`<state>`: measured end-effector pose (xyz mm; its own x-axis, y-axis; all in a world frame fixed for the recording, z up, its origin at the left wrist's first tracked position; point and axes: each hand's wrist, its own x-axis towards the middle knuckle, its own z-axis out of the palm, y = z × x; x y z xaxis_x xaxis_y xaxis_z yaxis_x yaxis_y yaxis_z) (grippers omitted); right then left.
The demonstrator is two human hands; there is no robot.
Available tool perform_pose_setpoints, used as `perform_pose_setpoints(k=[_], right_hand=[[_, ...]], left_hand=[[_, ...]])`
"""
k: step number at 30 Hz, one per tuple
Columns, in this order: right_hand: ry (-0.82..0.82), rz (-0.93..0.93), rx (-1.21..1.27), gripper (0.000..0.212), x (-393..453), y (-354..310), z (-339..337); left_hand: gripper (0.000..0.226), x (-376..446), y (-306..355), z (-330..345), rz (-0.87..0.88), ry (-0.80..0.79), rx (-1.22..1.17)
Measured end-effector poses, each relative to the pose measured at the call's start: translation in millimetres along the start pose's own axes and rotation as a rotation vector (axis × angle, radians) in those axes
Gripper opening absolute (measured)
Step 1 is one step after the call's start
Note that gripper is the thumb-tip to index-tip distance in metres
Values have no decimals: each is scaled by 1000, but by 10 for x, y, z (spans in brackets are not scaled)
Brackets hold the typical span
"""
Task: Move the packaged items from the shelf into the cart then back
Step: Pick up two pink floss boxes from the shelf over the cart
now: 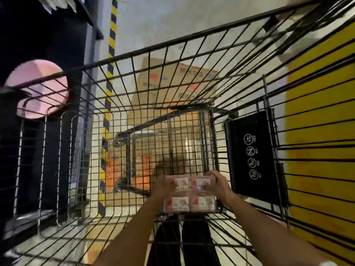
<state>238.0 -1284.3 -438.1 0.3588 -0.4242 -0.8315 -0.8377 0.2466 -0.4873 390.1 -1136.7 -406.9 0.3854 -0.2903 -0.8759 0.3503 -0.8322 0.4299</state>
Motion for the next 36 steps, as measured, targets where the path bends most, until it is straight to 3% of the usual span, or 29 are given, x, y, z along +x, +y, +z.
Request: perform_pose_setpoints(k=[2,5,7,15,22,30,36], right_hand=[[61,6,3,39,4,1,15],[81,-14,-70,36,-18,-5,58],[111,-47,-192,39,-9,14,93],[100,-121,-389,42,-22,48,61],[35,-138,-289,39,-35,51,15],[130,-288,-516,38,-17,-32,165],[146,-259,-732,40,-63,-14,105]], left_hand=[[15,3,-11,-14,8,23,10],[39,87,-94,-22,24,83,32],[44,109,-121,-44,59,122,55],[53,200,-276,-178,156,34,126],[53,228,-321,-223,174,16,166],[45,229,-314,-124,230,129,272],[50,250,-275,-64,252,142,366]])
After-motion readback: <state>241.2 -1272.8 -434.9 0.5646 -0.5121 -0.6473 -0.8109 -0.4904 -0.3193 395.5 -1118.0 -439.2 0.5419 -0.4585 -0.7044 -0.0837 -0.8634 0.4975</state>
